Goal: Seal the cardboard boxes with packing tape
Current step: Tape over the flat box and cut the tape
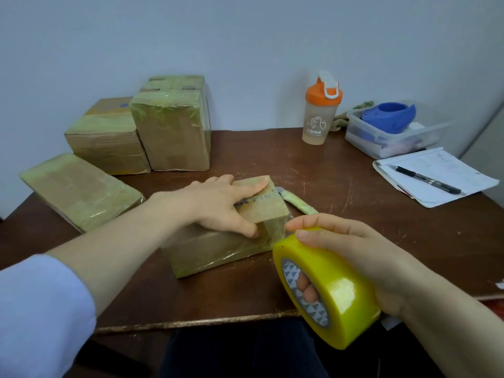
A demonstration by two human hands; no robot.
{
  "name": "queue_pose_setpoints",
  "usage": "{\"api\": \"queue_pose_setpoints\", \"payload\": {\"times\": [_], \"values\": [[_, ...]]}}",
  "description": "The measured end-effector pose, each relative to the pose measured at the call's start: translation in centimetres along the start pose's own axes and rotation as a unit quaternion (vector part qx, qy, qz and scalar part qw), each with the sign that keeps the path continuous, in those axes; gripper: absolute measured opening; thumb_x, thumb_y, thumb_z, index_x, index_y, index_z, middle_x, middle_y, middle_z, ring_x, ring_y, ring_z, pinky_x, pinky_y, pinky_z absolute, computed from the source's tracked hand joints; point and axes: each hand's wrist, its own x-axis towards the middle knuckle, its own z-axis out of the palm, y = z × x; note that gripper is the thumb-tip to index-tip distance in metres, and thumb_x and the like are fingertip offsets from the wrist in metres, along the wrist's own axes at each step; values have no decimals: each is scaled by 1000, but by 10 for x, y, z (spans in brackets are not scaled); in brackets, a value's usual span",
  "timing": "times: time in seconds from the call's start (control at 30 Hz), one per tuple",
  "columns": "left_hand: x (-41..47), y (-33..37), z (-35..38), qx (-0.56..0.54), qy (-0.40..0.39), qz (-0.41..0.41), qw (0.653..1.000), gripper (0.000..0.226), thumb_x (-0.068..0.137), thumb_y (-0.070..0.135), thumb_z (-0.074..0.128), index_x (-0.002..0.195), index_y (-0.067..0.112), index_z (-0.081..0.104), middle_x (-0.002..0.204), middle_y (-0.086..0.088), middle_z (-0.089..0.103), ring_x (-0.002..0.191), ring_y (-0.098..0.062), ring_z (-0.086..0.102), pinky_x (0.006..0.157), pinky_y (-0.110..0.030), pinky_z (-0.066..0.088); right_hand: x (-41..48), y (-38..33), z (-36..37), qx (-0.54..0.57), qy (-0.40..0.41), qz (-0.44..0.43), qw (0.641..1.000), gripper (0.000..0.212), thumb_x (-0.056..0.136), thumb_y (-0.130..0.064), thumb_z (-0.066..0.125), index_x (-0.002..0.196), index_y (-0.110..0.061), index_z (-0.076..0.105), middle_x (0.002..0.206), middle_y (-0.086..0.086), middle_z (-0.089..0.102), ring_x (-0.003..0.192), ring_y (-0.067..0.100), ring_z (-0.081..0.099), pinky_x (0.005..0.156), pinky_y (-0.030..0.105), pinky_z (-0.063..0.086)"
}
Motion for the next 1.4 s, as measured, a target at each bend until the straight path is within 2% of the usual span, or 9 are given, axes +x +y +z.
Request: {"api": "queue_pose_setpoints", "payload": {"times": [0.13,0.3,0.47,0.73,0.9,1.03,1.1,1.2,1.4], "values": [[19,23,-19,-56,33,3,998,84,74,64,27,149,38,0,158,-9,-15,144,-22,-19,113,-50,-12,5,1,-1,2,-13,11,1000,21,72,-24,69,92,-18,70,67,31,63,49,33,63,52,36,54],[47,54,12,1,131,12,991,59,92,58,25,147,37,22,158,-5,13,144,-25,13,113,-49,8,9,3,-6,17,-24,19,999,22,74,-23,69,95,-16,69,67,30,63,49,33,63,53,36,55],[47,50,14,21,165,184,969,47,100,40,22,133,28,52,148,10,39,144,-9,10,115,-38,-11,11,2,-8,25,-31,28,999,29,71,-22,70,98,-12,67,66,31,62,48,33,62,53,37,56],[46,57,4,75,124,180,973,34,87,25,43,54,22,52,71,2,57,89,-19,43,107,-37,25,12,1,-10,27,-32,30,999,24,76,-19,68,98,-12,67,66,30,62,48,32,62,52,36,55],[48,49,-5,-64,90,145,983,44,89,61,42,117,36,64,143,2,45,138,-18,26,116,-43,-1,12,1,-9,19,-35,28,999,24,76,-20,68,99,-12,67,67,31,63,47,32,62,51,35,55],[54,52,6,2,142,123,982,29,86,41,48,96,30,73,118,1,61,115,-21,44,102,-40,34,14,1,-11,24,-36,26,999,27,75,-20,68,100,-10,67,66,30,62,46,31,62,50,34,55],[53,52,7,-9,164,144,976,33,85,37,43,92,26,74,109,4,67,112,-17,49,111,-37,26,14,1,-11,23,-42,28,998,27,75,-20,68,100,-10,66,67,30,63,47,31,62,50,34,55],[50,51,12,-42,190,199,960,38,96,24,41,132,26,54,131,9,58,130,-7,39,114,-24,-2,15,0,-10,18,-37,32,999,27,78,-19,68,103,-9,65,67,30,63,48,32,62,50,34,54],[16,34,-10,-284,151,144,936,79,81,37,48,151,29,12,156,8,15,144,-5,-1,112,-27,-10,11,0,-10,7,-30,31,999,24,83,-18,65,107,-12,65,69,30,64,49,32,62,52,35,55]]}}
